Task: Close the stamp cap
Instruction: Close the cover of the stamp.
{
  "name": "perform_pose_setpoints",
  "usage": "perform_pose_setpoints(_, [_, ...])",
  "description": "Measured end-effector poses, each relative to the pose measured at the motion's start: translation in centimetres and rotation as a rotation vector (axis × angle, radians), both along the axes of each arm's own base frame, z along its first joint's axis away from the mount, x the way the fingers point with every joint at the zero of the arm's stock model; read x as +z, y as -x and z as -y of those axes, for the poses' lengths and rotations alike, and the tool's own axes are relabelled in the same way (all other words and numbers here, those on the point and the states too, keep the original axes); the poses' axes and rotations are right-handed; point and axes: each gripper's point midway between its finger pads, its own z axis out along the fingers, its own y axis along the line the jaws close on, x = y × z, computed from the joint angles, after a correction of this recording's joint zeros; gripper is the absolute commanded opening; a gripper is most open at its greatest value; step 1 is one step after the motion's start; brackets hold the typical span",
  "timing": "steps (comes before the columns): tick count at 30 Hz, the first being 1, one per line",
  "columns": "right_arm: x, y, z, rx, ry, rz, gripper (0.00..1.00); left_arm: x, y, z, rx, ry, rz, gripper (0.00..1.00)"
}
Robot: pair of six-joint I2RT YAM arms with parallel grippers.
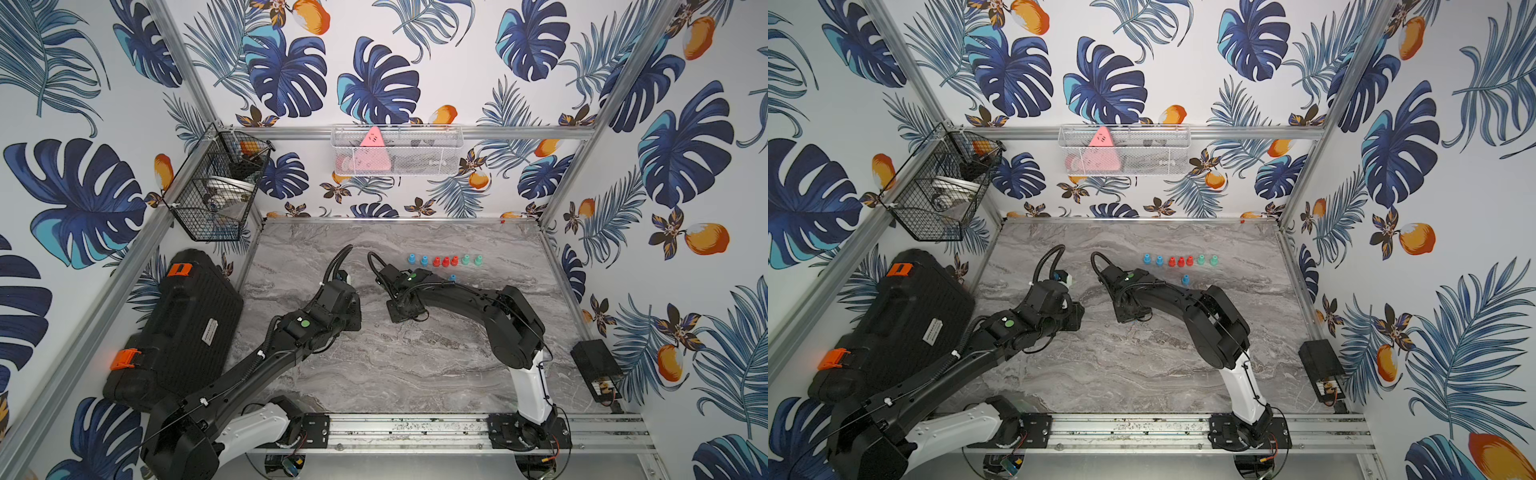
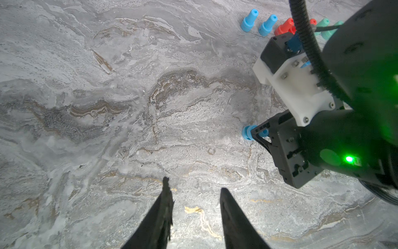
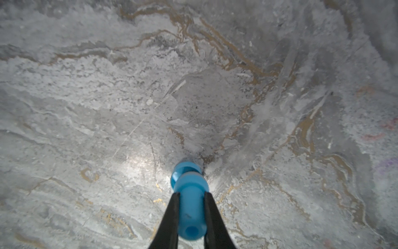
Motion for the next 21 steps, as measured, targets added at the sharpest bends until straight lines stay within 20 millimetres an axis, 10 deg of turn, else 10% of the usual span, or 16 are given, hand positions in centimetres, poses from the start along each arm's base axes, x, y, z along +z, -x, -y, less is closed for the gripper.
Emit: perform_pose_setpoints(21, [0.15,-0.18,-0.31,0.001,-0.002,0.001,0.10,-0.52,-0.04,-0.08,0.002,0.000,-0.012,0.42])
